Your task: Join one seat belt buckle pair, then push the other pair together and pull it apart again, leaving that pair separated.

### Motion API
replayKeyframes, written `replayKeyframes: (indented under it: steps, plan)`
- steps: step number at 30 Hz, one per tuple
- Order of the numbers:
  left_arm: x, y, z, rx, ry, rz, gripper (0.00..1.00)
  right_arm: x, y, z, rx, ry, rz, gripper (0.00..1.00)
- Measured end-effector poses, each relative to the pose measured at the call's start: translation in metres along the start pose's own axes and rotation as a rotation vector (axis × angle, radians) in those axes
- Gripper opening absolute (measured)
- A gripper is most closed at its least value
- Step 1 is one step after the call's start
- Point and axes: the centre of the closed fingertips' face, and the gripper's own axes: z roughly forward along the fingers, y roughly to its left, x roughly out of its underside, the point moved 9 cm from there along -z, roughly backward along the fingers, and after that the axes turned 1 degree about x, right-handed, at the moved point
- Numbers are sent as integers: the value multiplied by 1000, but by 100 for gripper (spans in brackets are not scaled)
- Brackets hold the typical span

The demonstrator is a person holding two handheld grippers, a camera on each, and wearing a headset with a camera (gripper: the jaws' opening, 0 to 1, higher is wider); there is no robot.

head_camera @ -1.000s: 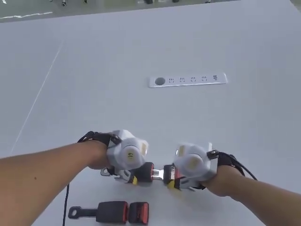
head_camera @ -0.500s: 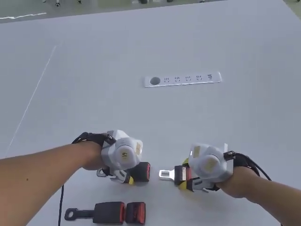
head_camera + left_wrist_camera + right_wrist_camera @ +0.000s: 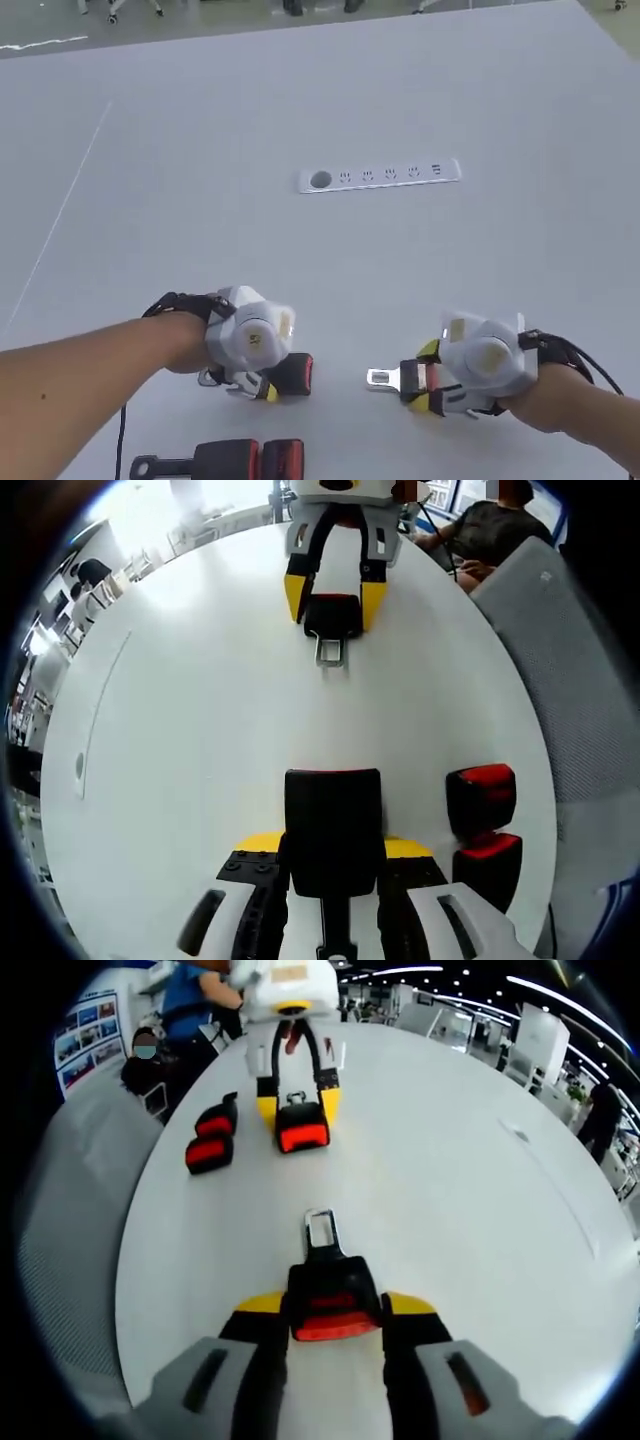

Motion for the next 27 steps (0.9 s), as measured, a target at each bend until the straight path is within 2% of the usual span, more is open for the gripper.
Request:
replayKeyframes:
  steps: [9,24,27]
  plan:
    - [1,0,0,-2,-8,-2,34,21,-2,-13,5,-4,10,37]
    - [2,-1,-1,-4,-11,-6,34,31,-2,-22,7,-1,16,38]
    - [1,-1,-1,-5,-8,-5,35,32,-3,-22,6,-20,35,38]
